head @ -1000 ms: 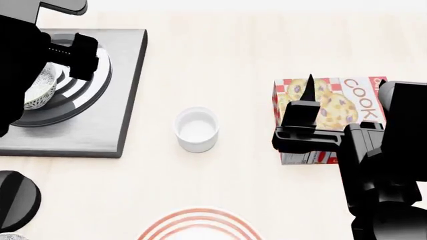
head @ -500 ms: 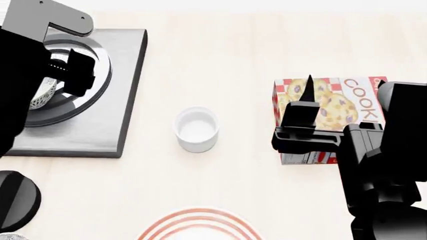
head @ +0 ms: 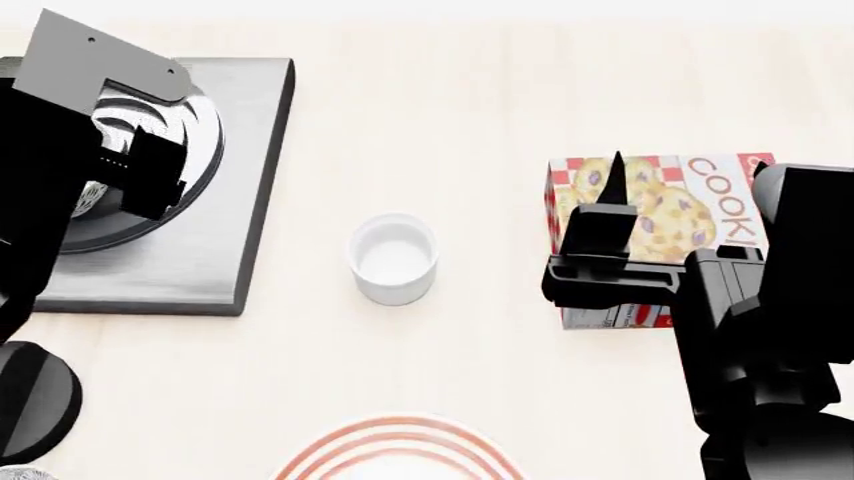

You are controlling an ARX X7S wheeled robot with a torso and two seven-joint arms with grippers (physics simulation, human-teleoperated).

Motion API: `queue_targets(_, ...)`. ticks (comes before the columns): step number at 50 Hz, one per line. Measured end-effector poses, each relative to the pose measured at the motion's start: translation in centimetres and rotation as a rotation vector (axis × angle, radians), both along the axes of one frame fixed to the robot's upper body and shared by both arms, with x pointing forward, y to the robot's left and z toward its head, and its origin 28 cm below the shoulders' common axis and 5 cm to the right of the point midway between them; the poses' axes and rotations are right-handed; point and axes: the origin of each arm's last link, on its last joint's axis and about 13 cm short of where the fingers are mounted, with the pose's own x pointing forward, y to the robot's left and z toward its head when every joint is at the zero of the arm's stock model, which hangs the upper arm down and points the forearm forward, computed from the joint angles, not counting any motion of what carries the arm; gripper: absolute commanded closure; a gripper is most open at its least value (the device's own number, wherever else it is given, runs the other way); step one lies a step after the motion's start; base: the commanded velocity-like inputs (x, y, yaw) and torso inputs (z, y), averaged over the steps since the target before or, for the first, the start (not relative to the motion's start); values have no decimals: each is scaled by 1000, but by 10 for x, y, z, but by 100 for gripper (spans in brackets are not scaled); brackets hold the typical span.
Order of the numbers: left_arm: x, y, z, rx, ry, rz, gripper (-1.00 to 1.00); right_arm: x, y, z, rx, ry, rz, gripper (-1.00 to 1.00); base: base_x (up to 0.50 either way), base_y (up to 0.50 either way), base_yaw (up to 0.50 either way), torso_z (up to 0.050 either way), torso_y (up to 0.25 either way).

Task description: Pick the akita bowl on the stove and place it on the plate.

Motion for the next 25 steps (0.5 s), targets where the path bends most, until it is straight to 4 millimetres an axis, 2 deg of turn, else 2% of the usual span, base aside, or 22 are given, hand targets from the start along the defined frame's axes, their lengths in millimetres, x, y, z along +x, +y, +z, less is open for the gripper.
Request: queue_targets(25,-2,8,-12,-2,35,27,-100,0,0,0,2,0,-1,-100,0,0,0,0,0)
